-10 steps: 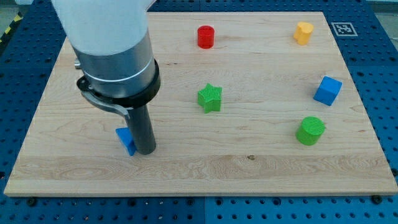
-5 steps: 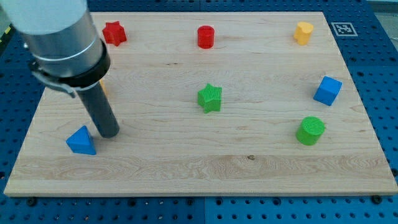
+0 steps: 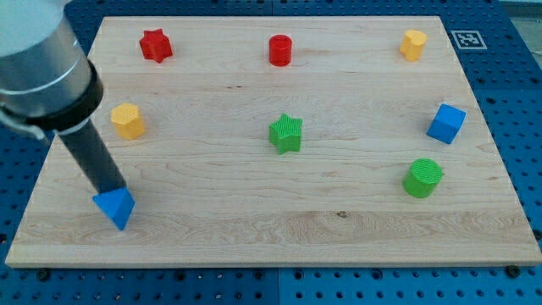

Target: Move the blue triangle below the yellow hexagon

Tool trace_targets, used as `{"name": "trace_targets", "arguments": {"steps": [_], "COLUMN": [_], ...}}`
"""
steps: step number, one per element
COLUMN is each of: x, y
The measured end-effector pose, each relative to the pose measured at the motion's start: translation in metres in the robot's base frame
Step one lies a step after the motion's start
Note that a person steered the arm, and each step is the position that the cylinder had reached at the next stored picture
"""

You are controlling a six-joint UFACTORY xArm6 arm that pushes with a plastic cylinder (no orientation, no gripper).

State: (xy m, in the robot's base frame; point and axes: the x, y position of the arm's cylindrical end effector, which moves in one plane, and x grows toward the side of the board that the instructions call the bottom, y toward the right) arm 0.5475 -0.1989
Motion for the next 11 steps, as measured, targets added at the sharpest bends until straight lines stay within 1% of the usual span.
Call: {"name": "trace_targets", "arguments": {"steps": [1,2,3,5,7,8,9,10,11], "x": [0.000,-0.012,-0.014,-0.014,-0.001,0.000,0.000,-0.016,-0.020], "y": [0.000,0.000,0.000,0.000,0.007,0.040,0.110,0.160,0.206]}}
